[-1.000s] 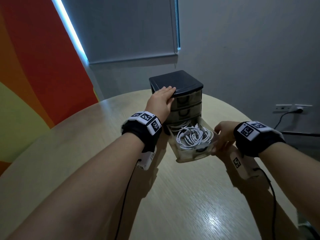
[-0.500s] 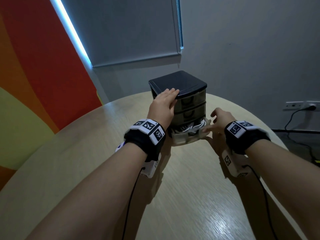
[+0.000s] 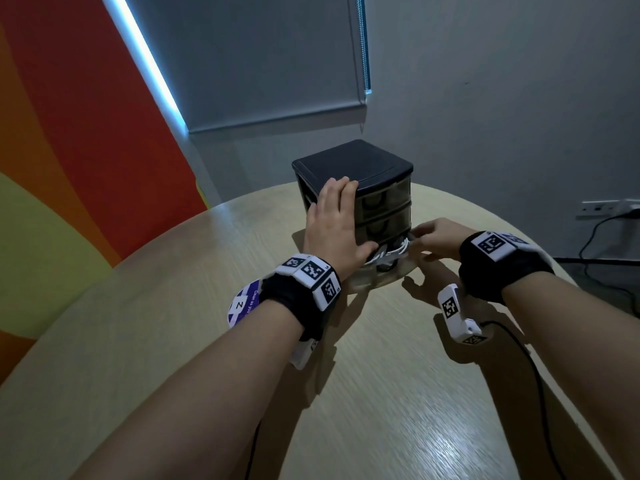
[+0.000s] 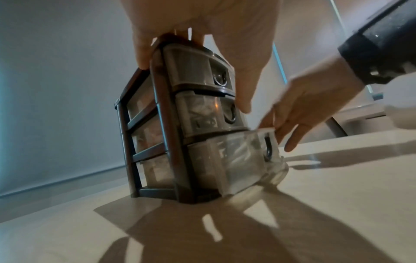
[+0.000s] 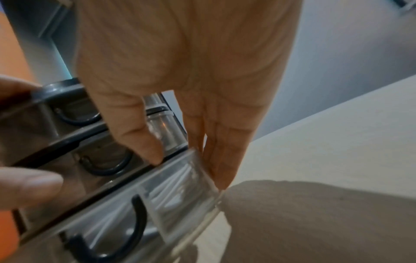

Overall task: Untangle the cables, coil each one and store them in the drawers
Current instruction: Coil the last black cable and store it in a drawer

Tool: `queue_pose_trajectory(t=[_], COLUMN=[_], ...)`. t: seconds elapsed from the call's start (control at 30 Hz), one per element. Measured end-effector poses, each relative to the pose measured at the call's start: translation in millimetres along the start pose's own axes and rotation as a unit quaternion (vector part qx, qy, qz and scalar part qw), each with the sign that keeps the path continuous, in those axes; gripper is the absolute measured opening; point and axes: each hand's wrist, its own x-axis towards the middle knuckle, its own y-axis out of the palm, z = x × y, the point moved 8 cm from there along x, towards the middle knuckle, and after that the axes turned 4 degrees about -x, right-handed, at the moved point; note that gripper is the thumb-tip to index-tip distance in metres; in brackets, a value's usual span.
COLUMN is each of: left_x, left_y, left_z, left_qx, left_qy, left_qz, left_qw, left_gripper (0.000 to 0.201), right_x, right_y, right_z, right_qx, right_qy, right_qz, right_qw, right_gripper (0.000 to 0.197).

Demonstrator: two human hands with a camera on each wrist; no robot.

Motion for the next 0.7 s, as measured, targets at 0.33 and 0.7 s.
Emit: queue_pose_trajectory(t=[0.33, 0.7], left_x=[-4.8, 1.2], left_y=[18.8, 23.7], left_z=[-2.6, -7.6], left_qx=[0.101, 0.18], left_qy=[-0.03, -0.053], left_qz=[-0.028, -0.073], left_qw=[0.994, 0.98], left_gripper=[0.111, 0.119], right_x=[8.1, 4.2], right_y=[-1.1, 10.2], right_z=[1.6, 9.2], right_qx=[-0.011, -0.033], right_qy=[0.003, -0.02], right_qz=[-0.096, -0.023], right_qw=[0.995, 0.999], right_gripper=[0.054, 0.044])
